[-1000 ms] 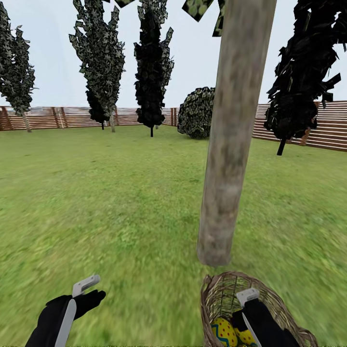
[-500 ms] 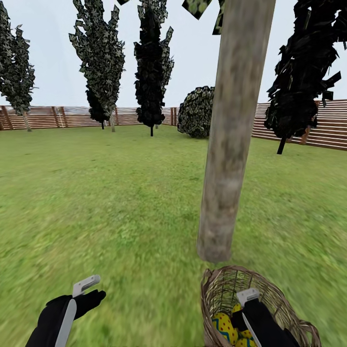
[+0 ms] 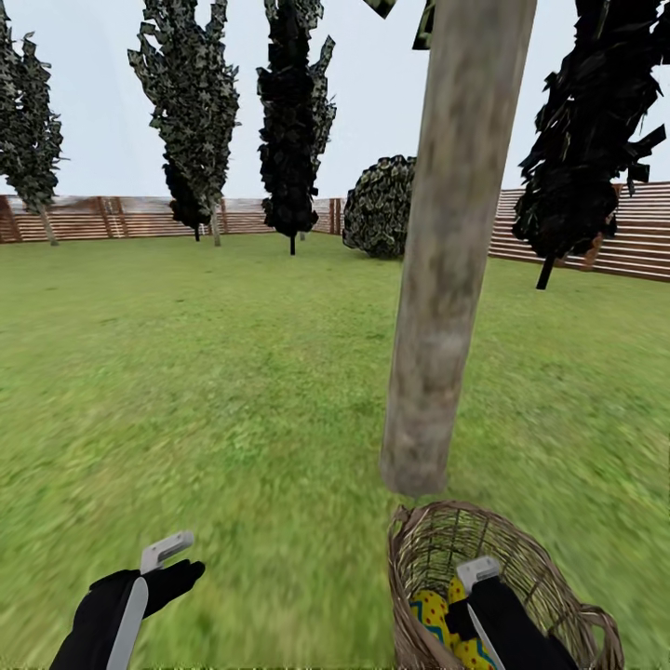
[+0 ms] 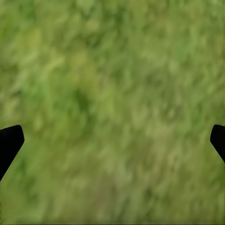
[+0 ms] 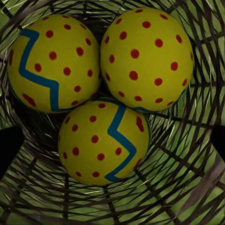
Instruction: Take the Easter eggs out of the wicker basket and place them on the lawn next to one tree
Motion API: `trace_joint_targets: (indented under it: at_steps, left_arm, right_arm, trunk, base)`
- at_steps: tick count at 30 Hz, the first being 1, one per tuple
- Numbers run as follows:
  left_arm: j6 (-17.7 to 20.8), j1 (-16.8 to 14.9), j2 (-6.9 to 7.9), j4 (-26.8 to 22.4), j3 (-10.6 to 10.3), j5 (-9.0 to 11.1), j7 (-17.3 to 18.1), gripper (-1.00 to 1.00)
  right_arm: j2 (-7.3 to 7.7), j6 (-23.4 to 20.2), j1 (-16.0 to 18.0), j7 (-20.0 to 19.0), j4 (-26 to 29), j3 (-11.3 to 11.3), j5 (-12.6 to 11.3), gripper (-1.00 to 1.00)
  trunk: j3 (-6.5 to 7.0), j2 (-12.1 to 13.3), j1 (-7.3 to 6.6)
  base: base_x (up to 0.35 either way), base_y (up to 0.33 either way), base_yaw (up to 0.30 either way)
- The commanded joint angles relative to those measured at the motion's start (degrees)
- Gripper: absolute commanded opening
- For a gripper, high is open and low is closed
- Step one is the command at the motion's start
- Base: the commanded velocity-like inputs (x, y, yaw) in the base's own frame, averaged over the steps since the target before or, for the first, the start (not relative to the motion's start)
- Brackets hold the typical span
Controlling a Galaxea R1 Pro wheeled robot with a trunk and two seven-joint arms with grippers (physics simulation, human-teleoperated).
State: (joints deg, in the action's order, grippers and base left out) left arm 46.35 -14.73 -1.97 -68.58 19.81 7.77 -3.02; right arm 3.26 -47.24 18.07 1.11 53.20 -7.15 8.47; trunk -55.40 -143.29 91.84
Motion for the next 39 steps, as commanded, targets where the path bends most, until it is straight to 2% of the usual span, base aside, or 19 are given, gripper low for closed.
trace_joint_targets:
  at_steps: [1, 13, 35, 39]
  left_arm:
    - [0.28, -0.04, -0.05, -0.1, 0.13, 0.58, -0.32, 1.0]
    - [0.23, -0.04, -0.13, -0.07, 0.05, 0.58, -0.32, 1.0]
    - [0.23, -0.04, -0.31, 0.02, 0.01, 0.58, -0.32, 1.0]
    - [0.23, -0.04, -0.31, 0.78, -0.02, 0.58, -0.32, 1.0]
  right_arm:
    - [0.07, -0.31, 0.03, 0.12, 0.06, -0.23, 0.14, 1.0]
    - [-0.01, -0.22, 0.03, 0.16, -1.55, -0.38, 0.14, 1.0]
    - [0.08, -0.22, 0.03, 0.12, -1.96, -0.21, 0.08, 1.0]
    - [0.08, -0.19, 0.03, 0.15, -1.96, -0.23, 0.08, 1.0]
  trunk:
    - [-0.29, -0.04, 0.01]
    - [-2.95, -0.2, 0.32]
    - [-2.95, -0.2, 0.32]
    - [-3.83, -0.26, 0.42]
  base:
    - [0.0, 0.0, 0.0]
    - [0.0, 0.0, 0.0]
    - [0.072, 0.0, 0.0]
    - [0.0, 0.0, 0.0]
